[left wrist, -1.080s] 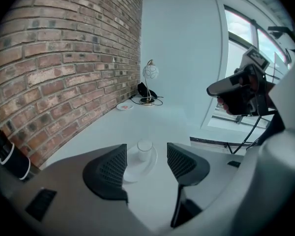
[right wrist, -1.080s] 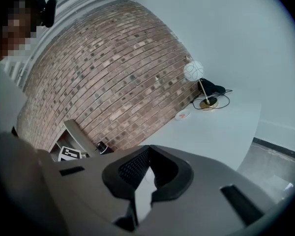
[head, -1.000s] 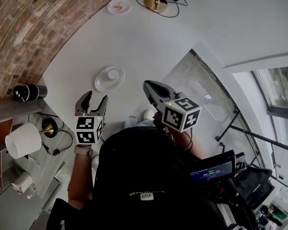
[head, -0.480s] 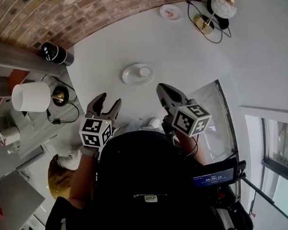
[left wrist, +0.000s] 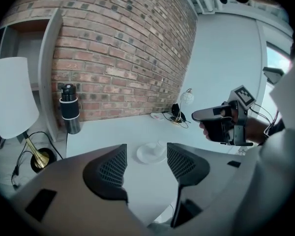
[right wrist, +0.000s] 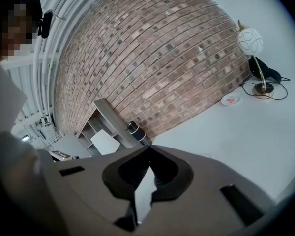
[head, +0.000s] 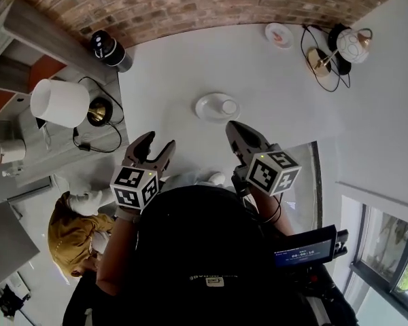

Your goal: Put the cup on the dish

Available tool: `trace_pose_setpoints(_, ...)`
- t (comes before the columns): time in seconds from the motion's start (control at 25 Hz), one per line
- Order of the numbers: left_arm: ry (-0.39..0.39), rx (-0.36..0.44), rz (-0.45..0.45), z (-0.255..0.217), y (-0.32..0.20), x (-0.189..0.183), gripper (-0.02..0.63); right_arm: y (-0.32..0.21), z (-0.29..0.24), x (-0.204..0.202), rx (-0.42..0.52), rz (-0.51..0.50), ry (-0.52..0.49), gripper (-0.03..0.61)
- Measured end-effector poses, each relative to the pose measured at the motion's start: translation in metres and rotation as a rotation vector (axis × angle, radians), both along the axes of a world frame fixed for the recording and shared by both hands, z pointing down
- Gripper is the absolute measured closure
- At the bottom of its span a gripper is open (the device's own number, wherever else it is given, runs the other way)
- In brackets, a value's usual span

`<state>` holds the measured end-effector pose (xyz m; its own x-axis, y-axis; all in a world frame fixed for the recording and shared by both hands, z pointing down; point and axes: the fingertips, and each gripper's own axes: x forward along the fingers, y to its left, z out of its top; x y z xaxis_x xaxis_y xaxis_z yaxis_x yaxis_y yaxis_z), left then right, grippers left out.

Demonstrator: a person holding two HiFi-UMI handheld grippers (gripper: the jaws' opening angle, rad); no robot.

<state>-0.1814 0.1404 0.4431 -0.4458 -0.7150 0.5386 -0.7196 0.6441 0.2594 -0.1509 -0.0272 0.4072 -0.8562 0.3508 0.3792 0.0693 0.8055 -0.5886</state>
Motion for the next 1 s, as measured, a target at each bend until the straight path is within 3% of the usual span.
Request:
trace_pose_setpoints(0.28, 0.054, 0.063, -0.059, 0.003, 0.017, -0.003, 0.353, 0.020, 0.001, -0.010, 0.019, -0.076, 0.004, 0.576)
trace_pose_setpoints(0.52, 0.022, 0.008, -0.031, 0.007, 0.021, -0.003, 0.353, 0.025, 0.004, -0.016, 0.017, -0.091, 0.015, 0.577)
trace_pose_setpoints(0.56, 0.011, -0.001, -0.032, 0.006, 0.022, -0.003, 0.381, 0.026, 0.005, -0.016, 0.016, -0.091, 0.016, 0.576)
trace_pose_setpoints(0.72, 0.002, 0.053, -0.066, -0.001, 0.023, -0.011, 0.607, 0.023, 0.004, -0.016, 0.017, -0.079, 0.014, 0.576)
trace_pose_setpoints(1.0, 0.058, 0.054, -0.029, 0.002, 0.011, -0.013, 0.607, 0.013, 0.006, -0.015, 0.018, -0.047, 0.015, 0.576)
